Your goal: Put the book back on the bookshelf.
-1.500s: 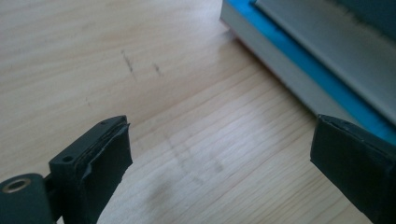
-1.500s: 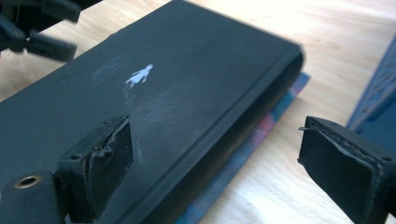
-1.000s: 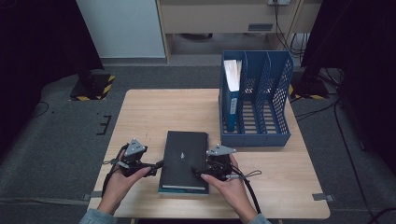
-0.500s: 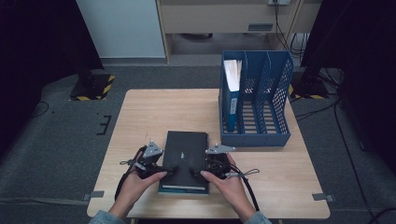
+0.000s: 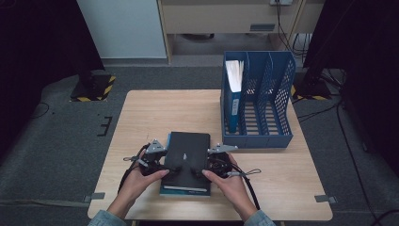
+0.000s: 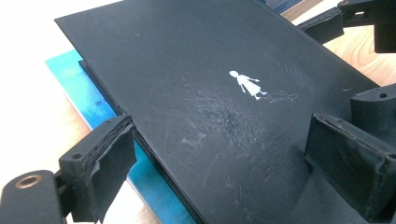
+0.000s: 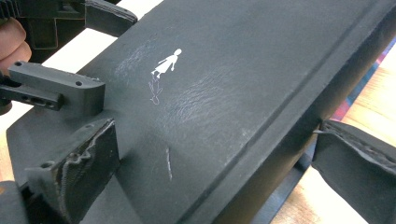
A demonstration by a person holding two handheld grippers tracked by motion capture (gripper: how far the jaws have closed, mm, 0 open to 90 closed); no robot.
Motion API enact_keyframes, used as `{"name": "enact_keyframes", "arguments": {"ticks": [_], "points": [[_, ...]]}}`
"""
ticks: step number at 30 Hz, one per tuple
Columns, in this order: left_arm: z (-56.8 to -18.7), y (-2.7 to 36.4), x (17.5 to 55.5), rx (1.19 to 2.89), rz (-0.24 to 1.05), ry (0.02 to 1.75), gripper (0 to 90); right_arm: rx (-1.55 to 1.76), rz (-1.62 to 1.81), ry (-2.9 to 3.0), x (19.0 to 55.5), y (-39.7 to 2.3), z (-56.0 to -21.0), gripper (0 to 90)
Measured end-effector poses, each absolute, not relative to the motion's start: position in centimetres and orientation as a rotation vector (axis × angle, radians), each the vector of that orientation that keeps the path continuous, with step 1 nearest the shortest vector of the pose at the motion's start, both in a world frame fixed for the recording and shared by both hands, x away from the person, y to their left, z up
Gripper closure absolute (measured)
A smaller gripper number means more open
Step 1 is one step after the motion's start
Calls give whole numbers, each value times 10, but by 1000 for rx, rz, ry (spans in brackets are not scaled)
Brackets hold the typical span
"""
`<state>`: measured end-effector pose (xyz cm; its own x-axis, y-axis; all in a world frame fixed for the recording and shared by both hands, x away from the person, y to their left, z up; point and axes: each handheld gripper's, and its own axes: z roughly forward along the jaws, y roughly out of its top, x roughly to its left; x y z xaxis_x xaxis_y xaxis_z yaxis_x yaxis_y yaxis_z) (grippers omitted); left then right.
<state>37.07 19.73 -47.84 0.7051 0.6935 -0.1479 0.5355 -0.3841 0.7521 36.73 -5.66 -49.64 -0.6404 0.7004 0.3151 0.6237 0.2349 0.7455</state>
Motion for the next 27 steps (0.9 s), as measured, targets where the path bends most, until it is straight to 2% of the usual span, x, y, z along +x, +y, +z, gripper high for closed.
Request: {"name": "enact_keyframes", "arguments": {"ticks": [7, 12, 15, 27], "points": [[-478, 194, 378, 2101, 221, 919, 69, 1375, 1449, 2373, 374, -65, -503, 2], [-481, 192, 382, 2085, 180, 944, 18, 1444, 1508, 2375, 380, -68, -509, 1], [-484, 191, 386, 2071, 132, 941, 22, 1462, 1532, 2375, 384, -70, -512, 0], [-486, 192, 389, 2071, 114, 920, 21, 1519, 1581, 2385, 390, -73, -517, 0]]}}
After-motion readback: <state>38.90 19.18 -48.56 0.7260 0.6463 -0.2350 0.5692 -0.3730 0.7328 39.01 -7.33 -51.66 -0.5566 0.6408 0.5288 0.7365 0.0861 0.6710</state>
